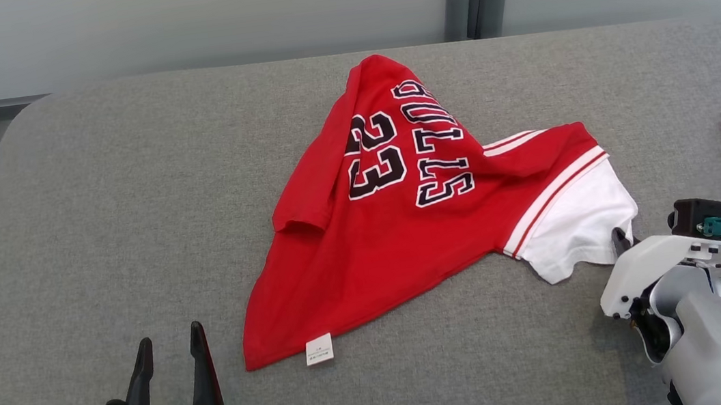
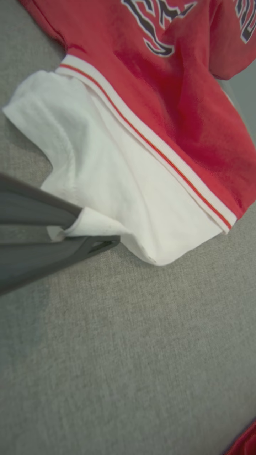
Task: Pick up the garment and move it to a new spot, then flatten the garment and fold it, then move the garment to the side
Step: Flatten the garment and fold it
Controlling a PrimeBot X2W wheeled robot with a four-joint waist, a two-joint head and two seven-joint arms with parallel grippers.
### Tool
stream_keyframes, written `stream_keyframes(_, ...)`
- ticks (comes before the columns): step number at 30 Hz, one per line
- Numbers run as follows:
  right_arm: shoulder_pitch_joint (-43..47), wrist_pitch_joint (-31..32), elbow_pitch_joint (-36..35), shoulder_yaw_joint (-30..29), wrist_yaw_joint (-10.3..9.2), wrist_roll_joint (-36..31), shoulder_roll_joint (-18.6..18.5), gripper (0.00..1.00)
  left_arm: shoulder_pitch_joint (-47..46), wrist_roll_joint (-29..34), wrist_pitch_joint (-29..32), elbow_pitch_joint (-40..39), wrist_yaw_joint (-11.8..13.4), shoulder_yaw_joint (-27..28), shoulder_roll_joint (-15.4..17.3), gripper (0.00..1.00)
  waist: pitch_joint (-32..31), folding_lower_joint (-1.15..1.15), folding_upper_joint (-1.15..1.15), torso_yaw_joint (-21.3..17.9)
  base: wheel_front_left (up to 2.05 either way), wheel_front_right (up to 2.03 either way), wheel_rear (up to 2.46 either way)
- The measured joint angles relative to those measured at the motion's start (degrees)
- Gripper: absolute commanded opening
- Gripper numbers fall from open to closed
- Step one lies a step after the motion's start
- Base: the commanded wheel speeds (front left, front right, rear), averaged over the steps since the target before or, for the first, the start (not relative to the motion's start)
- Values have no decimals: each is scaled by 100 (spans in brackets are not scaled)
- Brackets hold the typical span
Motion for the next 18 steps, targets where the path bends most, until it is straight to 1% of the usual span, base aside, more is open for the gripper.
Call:
stream_keyframes(5,-60,-243,21,-64,0,-5,0,0,-1,-40,0,21,4,-24,-1,100,-41,0,0,-45,0,0,0)
stream_keyframes(9,-54,-377,-145,-102,0,133,-1,0,1,-85,56,52,-8,-83,-12,100,-90,0,0,-93,0,0,0)
stream_keyframes(14,314,-412,-742,-118,0,431,1,0,29,-154,103,111,-59,-136,-33,100,-148,0,0,-203,0,0,0)
stream_keyframes(18,712,-253,-1305,-66,0,575,0,0,67,-233,143,159,-104,-160,-42,100,-182,0,0,-297,0,0,0)
